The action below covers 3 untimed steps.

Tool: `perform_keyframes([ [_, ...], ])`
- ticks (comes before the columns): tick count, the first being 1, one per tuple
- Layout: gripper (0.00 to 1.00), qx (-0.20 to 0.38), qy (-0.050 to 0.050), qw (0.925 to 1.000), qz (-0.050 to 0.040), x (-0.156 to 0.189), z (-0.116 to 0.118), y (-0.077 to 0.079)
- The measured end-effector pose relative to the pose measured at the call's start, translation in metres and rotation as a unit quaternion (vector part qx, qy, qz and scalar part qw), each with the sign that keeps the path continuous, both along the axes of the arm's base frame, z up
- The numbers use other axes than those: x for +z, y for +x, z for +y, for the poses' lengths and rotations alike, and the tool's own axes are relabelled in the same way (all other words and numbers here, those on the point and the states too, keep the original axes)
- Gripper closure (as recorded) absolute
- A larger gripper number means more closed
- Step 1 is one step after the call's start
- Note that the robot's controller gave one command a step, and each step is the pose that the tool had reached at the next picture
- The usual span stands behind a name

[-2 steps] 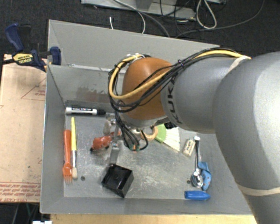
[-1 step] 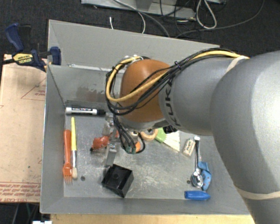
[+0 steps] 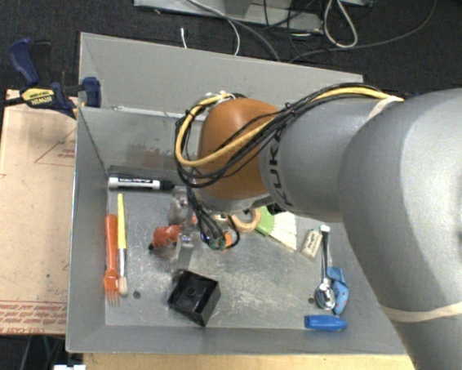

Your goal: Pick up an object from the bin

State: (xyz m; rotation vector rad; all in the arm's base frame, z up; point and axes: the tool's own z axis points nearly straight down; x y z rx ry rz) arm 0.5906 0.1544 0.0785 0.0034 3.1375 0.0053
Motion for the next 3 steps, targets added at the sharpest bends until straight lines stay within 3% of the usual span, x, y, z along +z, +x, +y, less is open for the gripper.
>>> perform_keyframes([
  [1, 1.0, -0.053, 0.002, 0.9986, 0.0002, -0.0077, -0.0041, 0.0009],
  [3, 1.0, -0.053, 0.002, 0.9986, 0.0004, -0.0002, -0.0042, 0.0006],
])
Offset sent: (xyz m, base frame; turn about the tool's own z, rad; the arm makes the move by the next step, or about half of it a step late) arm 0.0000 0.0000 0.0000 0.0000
